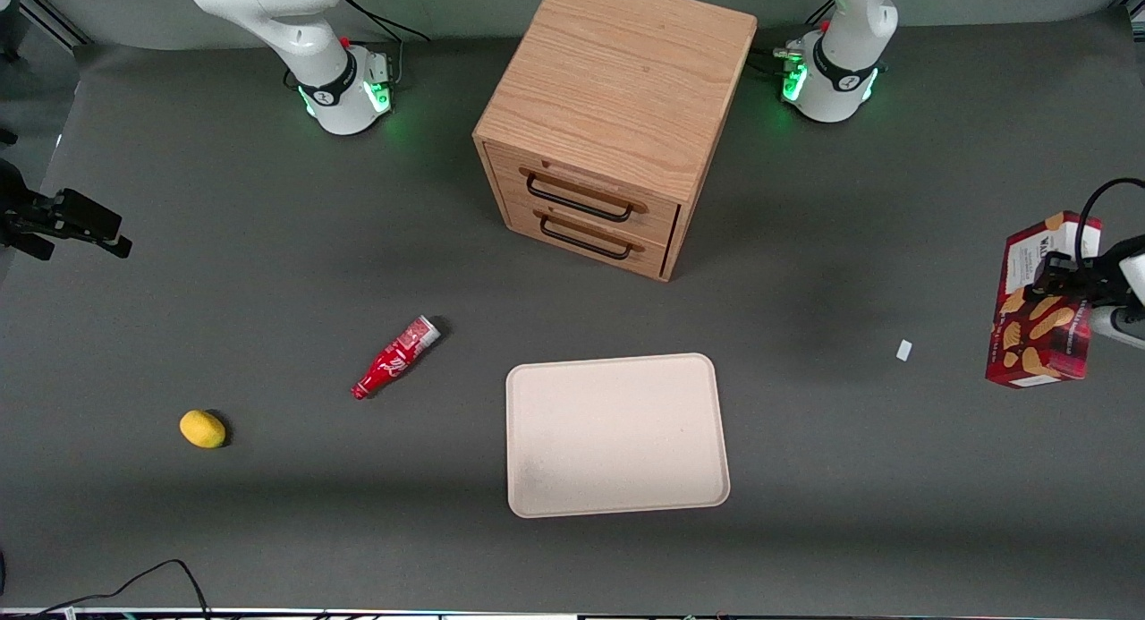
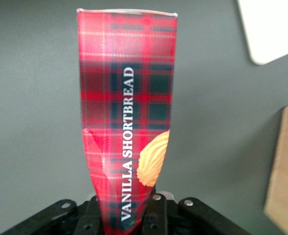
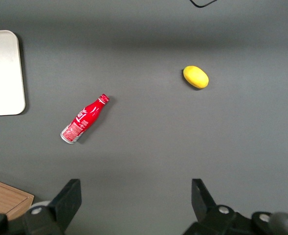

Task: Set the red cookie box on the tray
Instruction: 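Lift the cookie box and carry it toward the white tray, then lower the box upright onto the tray edge and open the left gripper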

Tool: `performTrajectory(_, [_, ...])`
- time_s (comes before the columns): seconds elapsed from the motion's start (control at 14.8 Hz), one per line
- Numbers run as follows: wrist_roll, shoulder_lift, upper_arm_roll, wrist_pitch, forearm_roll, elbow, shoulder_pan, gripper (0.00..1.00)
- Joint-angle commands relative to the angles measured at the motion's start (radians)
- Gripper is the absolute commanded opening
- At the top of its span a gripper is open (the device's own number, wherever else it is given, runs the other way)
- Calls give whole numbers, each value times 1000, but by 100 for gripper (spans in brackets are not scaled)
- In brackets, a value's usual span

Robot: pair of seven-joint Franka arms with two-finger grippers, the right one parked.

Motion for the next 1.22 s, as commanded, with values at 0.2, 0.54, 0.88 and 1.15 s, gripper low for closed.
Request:
performTrajectory(0.2, [-546,49,-267,-42,11,140,-13,0])
performTrajectory(0.54, [-881,176,-481,200,129,133,-29,0])
performTrajectory(0.88, [-1093,389,-539,461,338,117,-100,0])
performTrajectory(1.15, [-1084,520,-539,611,433,97,-109,0])
